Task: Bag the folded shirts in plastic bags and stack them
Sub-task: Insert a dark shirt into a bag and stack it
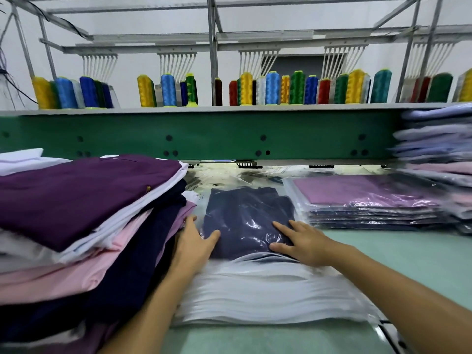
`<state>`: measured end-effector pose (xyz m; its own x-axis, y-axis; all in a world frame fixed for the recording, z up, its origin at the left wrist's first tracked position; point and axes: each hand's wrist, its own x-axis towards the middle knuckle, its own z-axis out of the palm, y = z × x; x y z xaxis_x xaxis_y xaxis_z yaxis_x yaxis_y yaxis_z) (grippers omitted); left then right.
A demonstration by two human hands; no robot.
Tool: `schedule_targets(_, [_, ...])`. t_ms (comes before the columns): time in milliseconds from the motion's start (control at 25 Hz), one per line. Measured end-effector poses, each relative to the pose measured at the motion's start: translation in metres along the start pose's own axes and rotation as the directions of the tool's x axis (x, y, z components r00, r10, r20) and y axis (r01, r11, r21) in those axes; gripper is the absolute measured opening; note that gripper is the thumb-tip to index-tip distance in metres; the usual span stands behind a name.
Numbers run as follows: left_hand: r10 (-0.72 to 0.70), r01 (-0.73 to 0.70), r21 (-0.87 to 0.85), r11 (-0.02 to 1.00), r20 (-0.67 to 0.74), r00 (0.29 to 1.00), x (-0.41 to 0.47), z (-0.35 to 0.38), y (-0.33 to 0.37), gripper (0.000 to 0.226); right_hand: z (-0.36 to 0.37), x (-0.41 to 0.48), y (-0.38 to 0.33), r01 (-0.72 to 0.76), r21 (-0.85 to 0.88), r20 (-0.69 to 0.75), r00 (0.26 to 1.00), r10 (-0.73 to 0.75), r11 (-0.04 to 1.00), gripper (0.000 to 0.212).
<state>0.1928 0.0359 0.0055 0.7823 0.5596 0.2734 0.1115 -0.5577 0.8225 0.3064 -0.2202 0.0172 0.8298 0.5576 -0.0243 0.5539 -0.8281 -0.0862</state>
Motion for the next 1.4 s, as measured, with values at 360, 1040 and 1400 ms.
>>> schedule_targets(360, [-0.068, 0.262, -0.533, 0.804, 0.356, 0.932, -0.003, -0.018, 0.015, 0.029, -0.014, -0.02, -0.039, 0.447, 0.224, -0.302, 0.877, -0.374, 0.866, 0.056])
schedule_targets(1040, [-0.053, 0.292, -0.885, 0.364, 0.293, 0.955, -0.002, -0.015, 0.025, 0.009, -0.017, -0.007, -0.138, 0.496, 0.028, -0.693, 0.636, -0.34, 0.868, 0.021])
schedule_targets(1400, [-0.101, 0.273, -0.936, 0.225, 0.256, 0.961, 0.001, -0.015, 0.024, 0.034, -0.02, -0.009, -0.131, 0.353, -0.224, -0.701, 0.589, -0.402, 0.908, 0.011])
